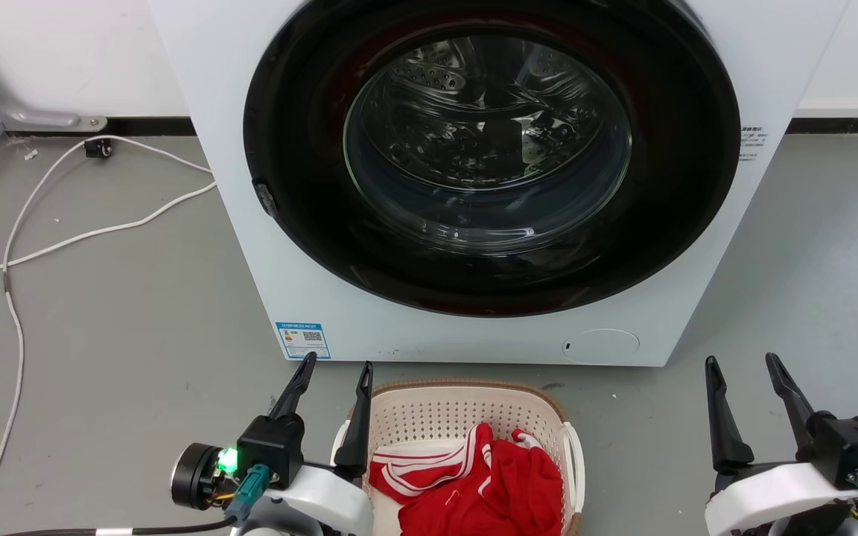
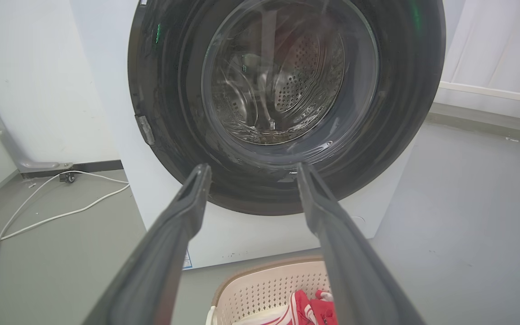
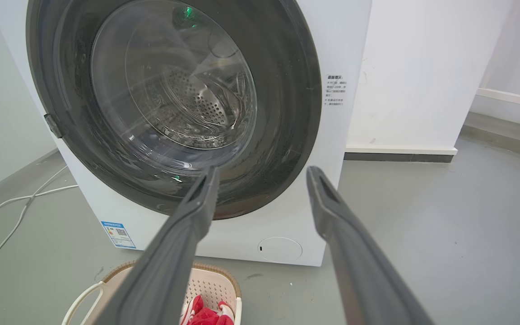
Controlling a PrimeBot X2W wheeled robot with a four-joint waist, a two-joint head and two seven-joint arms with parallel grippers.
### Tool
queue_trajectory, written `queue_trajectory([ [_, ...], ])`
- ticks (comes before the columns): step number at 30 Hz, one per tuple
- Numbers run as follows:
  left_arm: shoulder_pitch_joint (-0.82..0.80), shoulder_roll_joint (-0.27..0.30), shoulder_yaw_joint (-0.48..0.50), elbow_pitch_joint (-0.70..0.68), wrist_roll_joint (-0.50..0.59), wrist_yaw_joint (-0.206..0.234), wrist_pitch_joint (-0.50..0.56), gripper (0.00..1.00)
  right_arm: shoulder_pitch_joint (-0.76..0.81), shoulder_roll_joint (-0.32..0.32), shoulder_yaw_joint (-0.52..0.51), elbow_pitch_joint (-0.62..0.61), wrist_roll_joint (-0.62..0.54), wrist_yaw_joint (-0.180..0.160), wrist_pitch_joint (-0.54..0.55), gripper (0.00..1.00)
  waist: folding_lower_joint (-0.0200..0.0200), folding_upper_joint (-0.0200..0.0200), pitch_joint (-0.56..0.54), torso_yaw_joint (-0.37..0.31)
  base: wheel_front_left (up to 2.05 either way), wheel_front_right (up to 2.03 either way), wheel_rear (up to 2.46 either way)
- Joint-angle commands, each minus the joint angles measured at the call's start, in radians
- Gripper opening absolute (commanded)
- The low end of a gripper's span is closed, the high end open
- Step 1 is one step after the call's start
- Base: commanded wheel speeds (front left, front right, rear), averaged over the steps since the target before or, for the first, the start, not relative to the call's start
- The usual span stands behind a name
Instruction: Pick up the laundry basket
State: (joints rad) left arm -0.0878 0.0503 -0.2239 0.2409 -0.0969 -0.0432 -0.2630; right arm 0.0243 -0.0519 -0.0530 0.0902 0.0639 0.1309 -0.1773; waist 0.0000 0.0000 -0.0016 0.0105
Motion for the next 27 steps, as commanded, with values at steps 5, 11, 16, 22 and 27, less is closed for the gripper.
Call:
queue_trajectory([
  [5, -0.003, 0.001, -0.001, 0.005, 0.001, 0.003, -0.003, 1.0, -0.002, 0.003, -0.003, 0.003, 0.006, 0.0, -0.009, 1.0, 0.0, 0.0, 0.004, -0.001, 0.0, 0.0, 0.0],
  [11, -0.032, 0.001, -0.003, 0.033, 0.004, -0.005, -0.002, 1.0, -0.022, 0.003, -0.015, 0.018, 0.01, 0.0, -0.002, 1.0, 0.0, 0.0, 0.045, -0.002, 0.0, 0.0, 0.0],
  [16, -0.088, 0.0, 0.007, 0.096, -0.003, -0.011, -0.002, 1.0, -0.061, 0.002, -0.011, 0.06, 0.012, 0.0, -0.008, 1.0, 0.0, 0.0, 0.127, -0.011, 0.0, 0.0, 0.0],
  [22, -0.165, 0.0, 0.027, 0.199, -0.016, -0.02, -0.002, 1.0, -0.127, 0.002, -0.003, 0.138, 0.026, 0.0, -0.015, 1.0, 0.0, 0.0, 0.256, -0.02, 0.0, 0.0, 0.0],
  [27, -0.251, 0.005, 0.045, 0.314, -0.035, -0.035, -0.003, 1.0, -0.2, -0.003, 0.011, 0.229, 0.034, 0.0, -0.022, 1.0, 0.0, 0.0, 0.376, -0.023, 0.0, 0.0, 0.0],
])
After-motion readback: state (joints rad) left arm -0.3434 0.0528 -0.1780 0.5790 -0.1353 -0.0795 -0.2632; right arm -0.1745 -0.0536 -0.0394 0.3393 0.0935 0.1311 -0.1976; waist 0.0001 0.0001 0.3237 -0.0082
